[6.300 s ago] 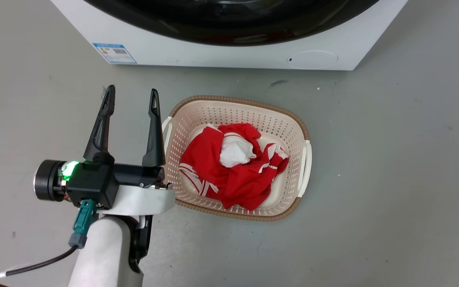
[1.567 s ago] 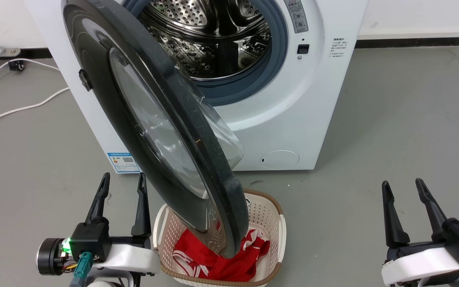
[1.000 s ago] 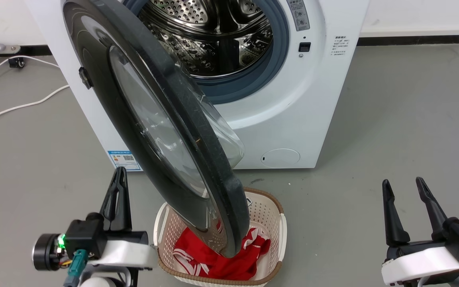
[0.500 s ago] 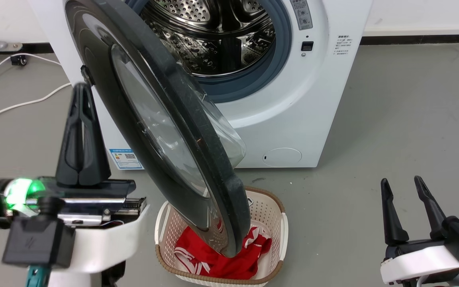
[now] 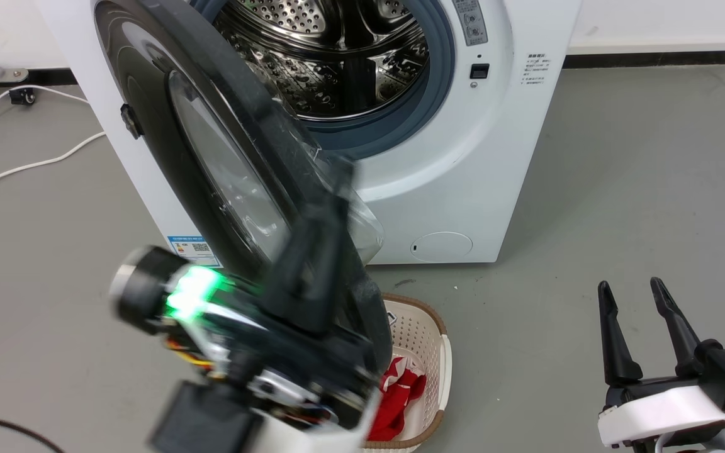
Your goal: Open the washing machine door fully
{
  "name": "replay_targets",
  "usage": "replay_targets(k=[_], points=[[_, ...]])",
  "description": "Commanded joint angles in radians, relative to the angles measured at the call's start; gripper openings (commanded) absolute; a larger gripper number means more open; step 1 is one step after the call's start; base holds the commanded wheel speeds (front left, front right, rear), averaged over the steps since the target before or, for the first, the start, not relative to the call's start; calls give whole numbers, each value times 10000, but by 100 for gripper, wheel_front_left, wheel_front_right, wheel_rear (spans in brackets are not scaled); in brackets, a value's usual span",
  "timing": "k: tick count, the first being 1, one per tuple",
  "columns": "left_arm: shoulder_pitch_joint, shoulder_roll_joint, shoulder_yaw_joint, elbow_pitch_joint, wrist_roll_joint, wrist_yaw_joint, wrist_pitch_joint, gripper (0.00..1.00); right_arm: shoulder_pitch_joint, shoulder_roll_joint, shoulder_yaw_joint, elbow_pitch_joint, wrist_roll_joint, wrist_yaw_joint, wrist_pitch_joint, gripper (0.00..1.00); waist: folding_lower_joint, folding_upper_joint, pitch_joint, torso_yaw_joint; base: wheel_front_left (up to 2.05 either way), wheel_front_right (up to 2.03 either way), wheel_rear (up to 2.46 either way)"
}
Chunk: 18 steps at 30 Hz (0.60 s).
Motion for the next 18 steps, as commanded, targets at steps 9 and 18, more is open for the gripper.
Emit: replay_targets(k=[9,18], points=[[1099,-8,-1592,1187,-856,-273,1305,0,-58,31,-19,118,140,-7,-4,100,0,0,10,66,0,0,0],[2080,111,-1605,2233,-1319,152,2484,0,-72,31,113,259,260,-7,10,100,0,0,42,156,0,0,0]])
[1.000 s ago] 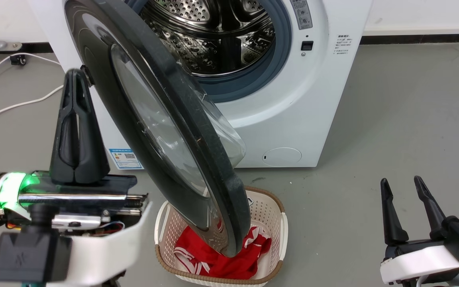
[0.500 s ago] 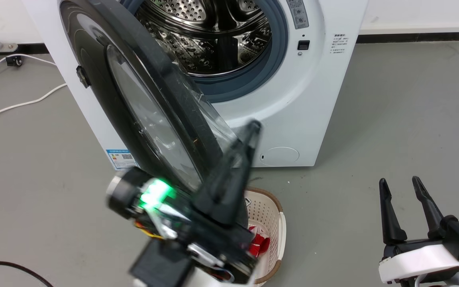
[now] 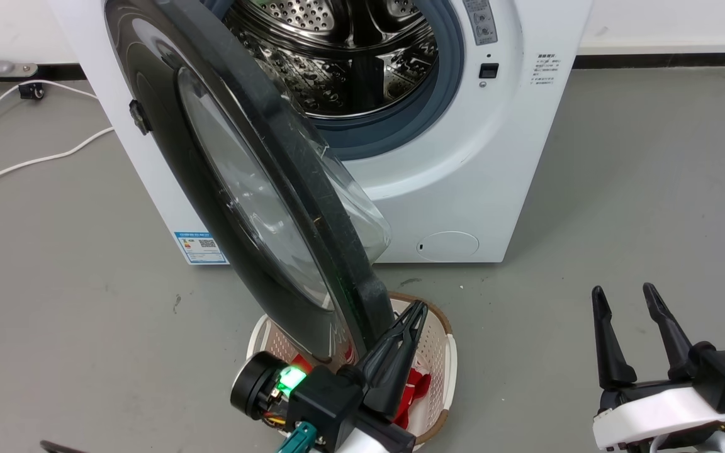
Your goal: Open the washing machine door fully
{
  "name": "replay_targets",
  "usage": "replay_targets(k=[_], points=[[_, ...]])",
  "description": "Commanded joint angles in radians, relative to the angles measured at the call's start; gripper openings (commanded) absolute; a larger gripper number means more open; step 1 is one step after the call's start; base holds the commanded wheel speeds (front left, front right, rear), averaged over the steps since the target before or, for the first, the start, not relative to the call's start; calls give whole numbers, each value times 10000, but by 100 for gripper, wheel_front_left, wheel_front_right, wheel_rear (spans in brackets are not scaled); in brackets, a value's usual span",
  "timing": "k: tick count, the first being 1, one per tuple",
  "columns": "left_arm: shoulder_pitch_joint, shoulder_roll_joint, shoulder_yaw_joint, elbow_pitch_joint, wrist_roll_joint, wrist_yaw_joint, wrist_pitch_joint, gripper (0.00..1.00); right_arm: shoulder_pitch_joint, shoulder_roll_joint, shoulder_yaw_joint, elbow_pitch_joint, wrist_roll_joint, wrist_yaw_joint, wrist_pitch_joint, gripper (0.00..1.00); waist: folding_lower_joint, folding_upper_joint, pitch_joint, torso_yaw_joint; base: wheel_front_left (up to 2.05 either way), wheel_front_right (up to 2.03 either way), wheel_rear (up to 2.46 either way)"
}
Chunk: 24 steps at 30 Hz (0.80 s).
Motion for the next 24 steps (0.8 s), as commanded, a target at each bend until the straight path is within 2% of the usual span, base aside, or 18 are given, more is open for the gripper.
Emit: replay_targets(k=[1,15,24], points=[[55,8,46,110,-64,60,16,0,-91,29,9,30,15,-7,-9,100,0,0,18,10,0,0,0],[-1098,-115,117,2017,-551,611,-269,0,-294,29,207,276,177,-7,-40,100,0,0,195,-234,0,0,0],[-1298,-102,133,2442,-738,1014,-386,0,-266,29,182,331,262,-7,-28,100,0,0,218,-218,0,0,0]])
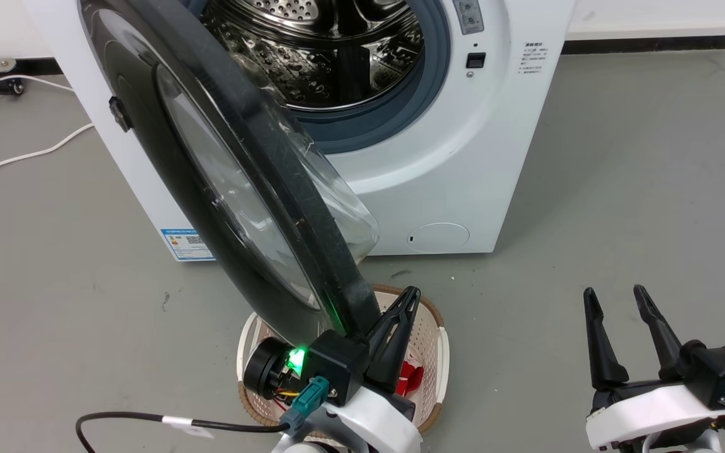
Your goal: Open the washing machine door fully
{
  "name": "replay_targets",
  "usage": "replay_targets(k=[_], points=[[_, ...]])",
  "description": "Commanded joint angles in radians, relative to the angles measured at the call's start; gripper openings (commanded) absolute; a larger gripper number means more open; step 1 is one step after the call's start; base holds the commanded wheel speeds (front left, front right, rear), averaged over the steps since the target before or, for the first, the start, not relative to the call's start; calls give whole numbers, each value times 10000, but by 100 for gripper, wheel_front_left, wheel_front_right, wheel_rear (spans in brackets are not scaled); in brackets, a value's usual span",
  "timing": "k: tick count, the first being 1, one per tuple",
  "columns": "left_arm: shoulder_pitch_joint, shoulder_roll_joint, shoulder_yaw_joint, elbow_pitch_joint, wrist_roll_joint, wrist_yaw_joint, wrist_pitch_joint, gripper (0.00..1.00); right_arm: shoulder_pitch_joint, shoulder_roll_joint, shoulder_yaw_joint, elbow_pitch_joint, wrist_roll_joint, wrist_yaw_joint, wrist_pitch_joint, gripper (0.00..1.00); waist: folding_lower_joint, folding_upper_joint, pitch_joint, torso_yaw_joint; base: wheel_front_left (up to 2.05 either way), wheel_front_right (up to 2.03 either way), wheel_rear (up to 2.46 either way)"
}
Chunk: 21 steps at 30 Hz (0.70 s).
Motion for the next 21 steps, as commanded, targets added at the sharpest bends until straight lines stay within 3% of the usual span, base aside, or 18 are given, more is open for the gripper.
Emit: replay_targets(k=[1,10,21], points=[[-94,71,121,51,1,145,-47,0,-147,31,15,7,90,-7,-16,100,0,-1,4,49,0,0,0],[626,295,73,-470,62,462,-147,0,12,29,-14,-64,112,-7,28,100,0,-1,-28,738,0,0,0],[1558,610,67,-1259,83,877,-10,0,69,25,-93,-162,125,-7,58,100,0,-1,-58,2417,0,0,0]])
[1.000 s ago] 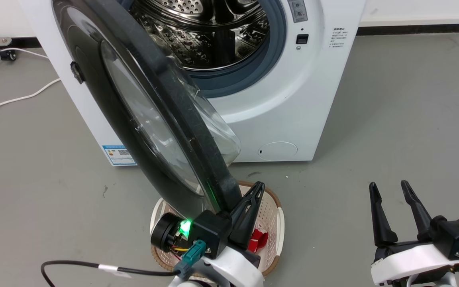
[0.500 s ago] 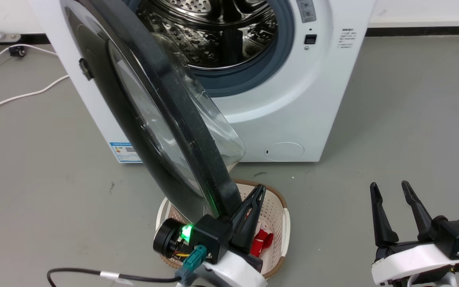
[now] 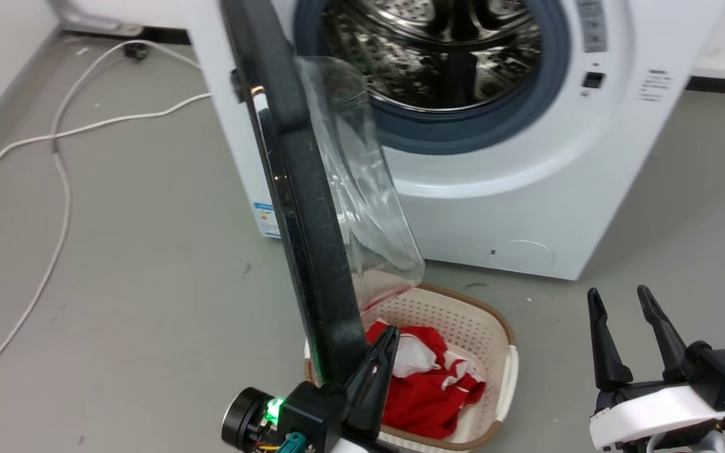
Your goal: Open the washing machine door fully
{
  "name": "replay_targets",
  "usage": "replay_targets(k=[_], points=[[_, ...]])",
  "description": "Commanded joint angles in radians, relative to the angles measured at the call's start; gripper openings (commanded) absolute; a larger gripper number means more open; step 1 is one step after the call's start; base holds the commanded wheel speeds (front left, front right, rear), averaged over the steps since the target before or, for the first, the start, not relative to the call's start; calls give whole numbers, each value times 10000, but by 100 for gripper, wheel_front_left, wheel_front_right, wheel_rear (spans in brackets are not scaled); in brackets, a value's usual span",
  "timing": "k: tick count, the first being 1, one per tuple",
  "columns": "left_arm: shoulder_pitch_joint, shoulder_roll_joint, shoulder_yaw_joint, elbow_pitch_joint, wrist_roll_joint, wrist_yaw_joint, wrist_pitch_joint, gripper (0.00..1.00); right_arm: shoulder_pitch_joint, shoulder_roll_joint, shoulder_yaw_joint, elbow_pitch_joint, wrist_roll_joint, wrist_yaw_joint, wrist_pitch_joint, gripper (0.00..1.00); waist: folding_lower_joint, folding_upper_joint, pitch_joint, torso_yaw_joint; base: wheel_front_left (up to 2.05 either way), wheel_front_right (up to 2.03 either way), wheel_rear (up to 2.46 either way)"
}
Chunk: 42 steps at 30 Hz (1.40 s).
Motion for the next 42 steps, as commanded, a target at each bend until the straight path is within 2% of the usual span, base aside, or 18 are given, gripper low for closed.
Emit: replay_targets(k=[1,9,18,30,42], points=[[127,197,221,-53,39,179,53,0,-12,20,11,-44,58,-7,13,100,0,0,20,561,0,0,0],[545,514,500,-458,64,480,35,0,15,17,-1,-70,28,-7,14,100,0,0,27,1809,0,0,0],[788,955,1172,-525,-189,749,-75,0,18,16,81,-45,26,-7,60,100,0,0,-67,2373,0,0,0],[72,1514,2904,532,-949,960,-825,0,-94,16,136,-214,-53,-7,243,100,0,0,143,2082,0,0,0],[-1501,2307,5022,3025,-1970,665,-2003,0,-397,16,118,-470,-274,-7,473,100,0,0,787,1520,0,0,0]])
